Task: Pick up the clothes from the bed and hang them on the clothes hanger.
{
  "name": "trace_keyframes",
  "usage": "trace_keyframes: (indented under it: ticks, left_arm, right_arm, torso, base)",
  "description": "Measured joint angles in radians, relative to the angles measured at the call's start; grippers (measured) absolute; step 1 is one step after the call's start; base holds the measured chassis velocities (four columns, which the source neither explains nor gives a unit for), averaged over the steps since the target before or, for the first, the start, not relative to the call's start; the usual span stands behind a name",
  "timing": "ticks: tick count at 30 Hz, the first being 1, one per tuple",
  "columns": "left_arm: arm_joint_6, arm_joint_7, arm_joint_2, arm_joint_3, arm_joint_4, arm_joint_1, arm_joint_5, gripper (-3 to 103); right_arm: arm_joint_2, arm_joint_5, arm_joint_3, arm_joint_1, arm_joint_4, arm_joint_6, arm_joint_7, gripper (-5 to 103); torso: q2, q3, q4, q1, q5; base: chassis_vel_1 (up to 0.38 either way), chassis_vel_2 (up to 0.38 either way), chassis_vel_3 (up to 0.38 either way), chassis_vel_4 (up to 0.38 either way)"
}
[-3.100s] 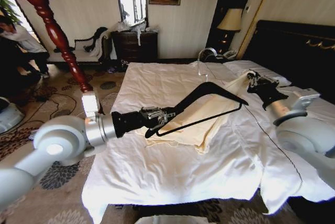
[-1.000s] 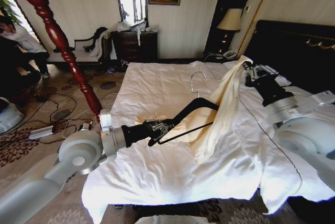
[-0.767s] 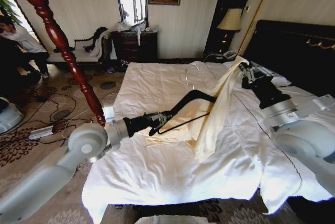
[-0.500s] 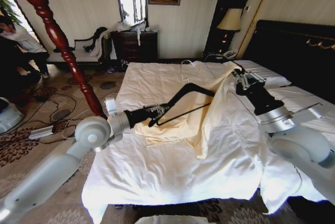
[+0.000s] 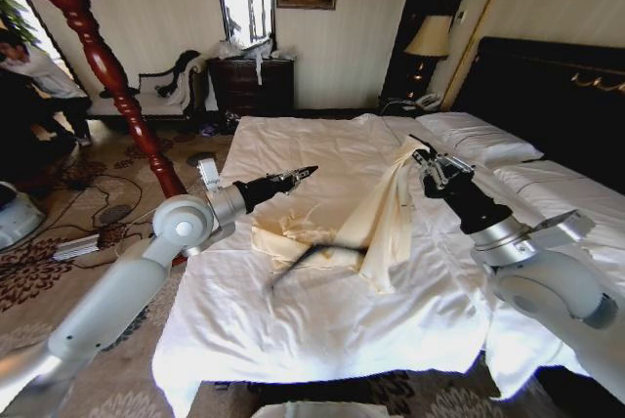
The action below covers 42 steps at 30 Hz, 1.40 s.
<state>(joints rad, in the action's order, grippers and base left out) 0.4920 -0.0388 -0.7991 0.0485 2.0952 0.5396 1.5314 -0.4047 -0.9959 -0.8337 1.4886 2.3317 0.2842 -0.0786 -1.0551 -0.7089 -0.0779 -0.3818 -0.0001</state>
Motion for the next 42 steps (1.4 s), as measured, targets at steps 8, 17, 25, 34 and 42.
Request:
trace_keyframes:
  ticks: [8, 17, 25, 34, 42]
  left_arm:
    - [0.031, -0.05, 0.058, 0.021, 0.027, 0.133, -0.124, 0]
    - [0.153, -0.27, 0.087, 0.018, 0.028, 0.41, -0.329, 13]
    - [0.246, -0.332, 0.032, -0.008, -0.007, 0.495, -0.438, 40]
    - [0.248, -0.312, -0.043, -0.124, -0.126, 0.424, -0.524, 73]
    - [0.246, -0.284, -0.061, -0.186, -0.161, 0.409, -0.555, 81]
  right_arm:
    - [-0.019, 0.024, 0.0, 0.02, -0.008, -0.004, -0.003, 2]
    - [-0.026, 0.035, 0.002, 0.018, -0.018, -0.008, -0.006, 2]
    - [-0.026, 0.04, 0.021, 0.011, -0.029, -0.012, -0.009, 2]
    - [-0.039, 0.047, 0.032, 0.003, -0.04, -0.013, -0.012, 2]
    - [-0.045, 0.047, 0.026, -0.002, -0.042, -0.016, -0.025, 2]
  torso:
    - [0.0, 0.0, -0.0003, 0.0, 0.0002]
    - [0.0, 0.0, 0.0003, 0.0, -0.0001]
    - [0.0, 0.0, 0.0, 0.0, 0.0001]
    - [0.0, 0.0, -0.0001, 0.0, 0.0002]
    - [0.0, 0.0, 0.0, 0.0, 0.0]
  base:
    - [0.0, 0.0, 0.0, 0.0]
    - [0.0, 0.0, 0.0, 0.0]
    - [0.0, 0.0, 0.0, 0.0]
    - [0.0, 0.0, 0.0, 0.0]
    - [0.0, 0.0, 0.0, 0.0]
